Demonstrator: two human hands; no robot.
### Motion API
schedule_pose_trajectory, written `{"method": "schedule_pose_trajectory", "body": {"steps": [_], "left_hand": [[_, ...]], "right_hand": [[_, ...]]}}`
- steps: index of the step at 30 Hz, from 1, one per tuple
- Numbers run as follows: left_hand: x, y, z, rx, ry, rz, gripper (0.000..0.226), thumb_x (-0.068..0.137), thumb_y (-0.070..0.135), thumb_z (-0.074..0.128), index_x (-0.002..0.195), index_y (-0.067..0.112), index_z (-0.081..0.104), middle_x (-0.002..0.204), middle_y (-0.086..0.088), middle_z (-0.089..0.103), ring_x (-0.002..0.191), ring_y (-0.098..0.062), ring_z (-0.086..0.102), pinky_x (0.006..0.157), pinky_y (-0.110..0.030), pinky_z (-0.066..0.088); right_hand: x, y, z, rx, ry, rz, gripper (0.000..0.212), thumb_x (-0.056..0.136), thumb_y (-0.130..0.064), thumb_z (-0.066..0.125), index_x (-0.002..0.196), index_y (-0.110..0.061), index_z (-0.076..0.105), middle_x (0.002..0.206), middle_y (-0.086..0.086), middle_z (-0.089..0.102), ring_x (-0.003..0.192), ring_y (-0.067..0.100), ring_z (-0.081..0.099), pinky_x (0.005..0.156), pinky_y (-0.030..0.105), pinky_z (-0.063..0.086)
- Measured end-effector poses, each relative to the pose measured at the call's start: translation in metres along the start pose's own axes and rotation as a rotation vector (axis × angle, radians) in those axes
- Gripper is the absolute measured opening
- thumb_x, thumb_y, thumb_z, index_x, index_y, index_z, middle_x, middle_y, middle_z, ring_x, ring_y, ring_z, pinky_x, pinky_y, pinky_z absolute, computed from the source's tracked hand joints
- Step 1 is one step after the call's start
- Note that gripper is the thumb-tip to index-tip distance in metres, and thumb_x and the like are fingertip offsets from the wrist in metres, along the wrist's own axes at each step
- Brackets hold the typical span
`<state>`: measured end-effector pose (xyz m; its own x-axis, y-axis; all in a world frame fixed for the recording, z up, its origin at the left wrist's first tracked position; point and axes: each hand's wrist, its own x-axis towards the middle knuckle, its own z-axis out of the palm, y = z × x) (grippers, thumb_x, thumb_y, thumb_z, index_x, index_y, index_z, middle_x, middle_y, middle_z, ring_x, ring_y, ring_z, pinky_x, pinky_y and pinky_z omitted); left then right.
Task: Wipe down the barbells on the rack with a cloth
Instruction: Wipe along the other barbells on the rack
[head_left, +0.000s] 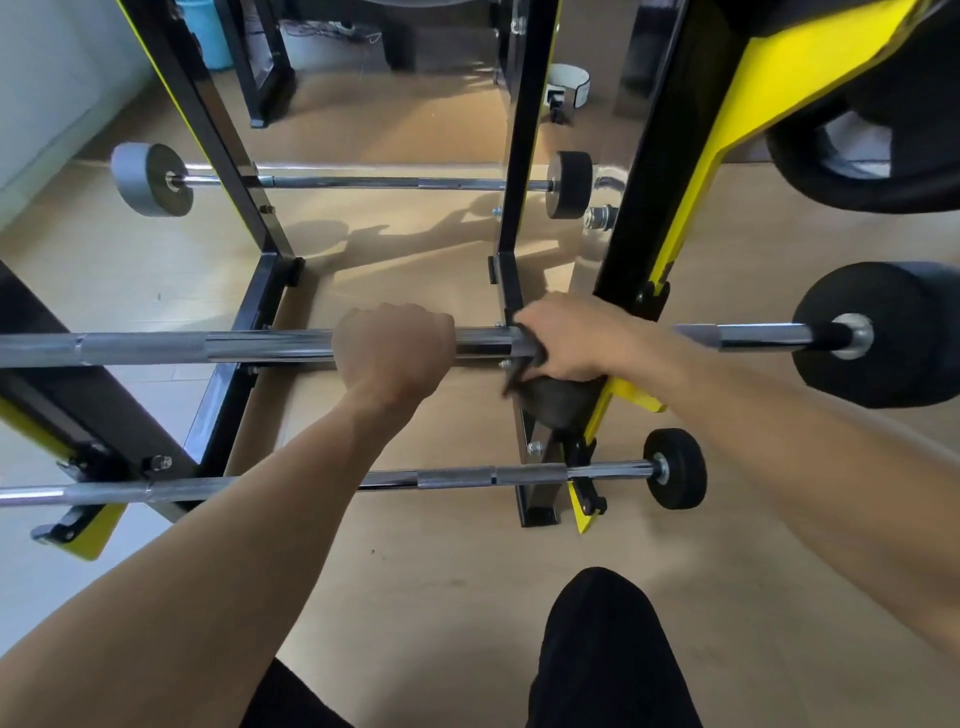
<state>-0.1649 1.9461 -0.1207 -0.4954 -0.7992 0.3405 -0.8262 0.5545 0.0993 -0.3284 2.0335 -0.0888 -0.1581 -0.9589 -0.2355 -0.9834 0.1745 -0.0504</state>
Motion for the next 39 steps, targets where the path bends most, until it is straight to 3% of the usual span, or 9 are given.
{"method": "schedule_pose_trajectory", "body": {"steps": [7, 11, 15, 19, 22, 25, 31, 36, 39], "left_hand": [[-0.003, -0.003, -0.002, 0.011, 0.016, 0.042, 0.042, 0.095, 0.032, 0.037, 0.060, 0.018, 0.053, 0.067, -0.011, 0.061, 0.057, -0.026, 0.042, 0.064, -0.033, 0.029], [-0.001, -0.006, -0.001, -0.007, -0.010, 0.082, 0.038, 0.094, 0.025, 0.039, 0.058, 0.019, 0.051, 0.064, -0.010, 0.061, 0.054, -0.026, 0.041, 0.064, -0.033, 0.030], [0.002, -0.008, -0.001, 0.012, -0.134, 0.103, 0.036, 0.091, 0.020, 0.033, 0.059, 0.020, 0.050, 0.070, -0.009, 0.068, 0.055, -0.025, 0.040, 0.067, -0.034, 0.028], [0.003, -0.001, -0.026, -0.097, -0.336, 0.026, 0.039, 0.101, 0.027, 0.027, 0.095, 0.013, 0.063, 0.103, -0.015, 0.069, 0.093, -0.033, 0.059, 0.086, -0.042, 0.037], [-0.007, 0.002, -0.057, -0.326, -0.472, -0.014, 0.040, 0.103, 0.032, 0.032, 0.133, 0.009, 0.046, 0.131, -0.015, 0.050, 0.121, -0.031, 0.045, 0.106, -0.046, 0.037], [-0.015, 0.012, -0.102, -0.482, -0.310, 0.033, 0.027, 0.104, 0.030, 0.037, 0.115, 0.012, 0.053, 0.118, -0.007, 0.052, 0.107, -0.021, 0.046, 0.095, -0.039, 0.045], [0.004, 0.018, -0.180, -0.633, -0.013, 0.127, 0.028, 0.103, 0.028, 0.040, 0.086, 0.010, 0.053, 0.093, -0.006, 0.051, 0.083, -0.020, 0.046, 0.076, -0.042, 0.046], [0.056, -0.004, -0.235, -0.622, 0.271, 0.104, 0.019, 0.083, 0.011, 0.055, 0.102, 0.006, 0.052, 0.106, -0.018, 0.053, 0.101, -0.025, 0.042, 0.090, -0.032, 0.035], [0.094, -0.027, -0.265, -0.394, 0.149, 0.018, 0.033, 0.080, 0.015, 0.050, 0.111, 0.007, 0.053, 0.115, -0.017, 0.052, 0.109, -0.030, 0.042, 0.095, -0.038, 0.031]], "right_hand": [[0.014, -0.050, 0.024, -0.072, 0.412, -0.104, 0.032, 0.089, -0.040, 0.065, 0.113, -0.021, 0.056, 0.100, 0.001, 0.066, 0.087, 0.023, 0.064, 0.075, 0.039, 0.052], [-0.020, -0.007, 0.040, -0.146, 0.452, -0.116, 0.037, 0.091, -0.036, 0.061, 0.120, -0.017, 0.049, 0.114, 0.003, 0.060, 0.102, 0.021, 0.058, 0.093, 0.039, 0.047], [-0.057, 0.010, 0.057, -0.229, 0.375, 0.090, 0.064, 0.100, -0.046, 0.038, 0.150, -0.007, 0.027, 0.149, 0.014, 0.038, 0.141, 0.030, 0.031, 0.121, 0.046, 0.017], [-0.068, -0.020, 0.027, 0.335, 0.185, 0.204, 0.058, 0.104, -0.043, 0.029, 0.156, -0.018, 0.020, 0.164, 0.000, 0.013, 0.151, 0.015, 0.000, 0.122, 0.039, -0.004], [-0.095, -0.037, -0.020, 0.903, 0.027, 0.389, 0.043, 0.104, -0.044, 0.035, 0.138, -0.022, 0.048, 0.149, -0.002, 0.043, 0.144, 0.018, 0.029, 0.117, 0.038, 0.024], [-0.120, -0.047, -0.068, 1.274, -0.029, 0.553, 0.032, 0.101, -0.050, 0.039, 0.098, -0.025, 0.058, 0.113, -0.004, 0.063, 0.122, 0.021, 0.052, 0.103, 0.034, 0.040], [-0.140, -0.052, -0.192, 1.570, 0.118, 0.519, 0.038, 0.101, -0.042, 0.046, 0.113, -0.011, 0.066, 0.111, 0.006, 0.072, 0.112, 0.024, 0.065, 0.099, 0.038, 0.050], [-0.137, -0.048, -0.308, 1.411, 0.573, 0.286, 0.021, 0.105, -0.020, 0.044, 0.099, -0.009, 0.062, 0.078, -0.021, 0.070, 0.081, -0.005, 0.064, 0.071, 0.012, 0.049], [-0.109, -0.031, -0.329, 0.793, 0.464, 0.126, 0.034, 0.101, -0.035, 0.048, 0.128, -0.013, 0.051, 0.113, -0.008, 0.061, 0.104, 0.006, 0.057, 0.088, 0.022, 0.048]]}}
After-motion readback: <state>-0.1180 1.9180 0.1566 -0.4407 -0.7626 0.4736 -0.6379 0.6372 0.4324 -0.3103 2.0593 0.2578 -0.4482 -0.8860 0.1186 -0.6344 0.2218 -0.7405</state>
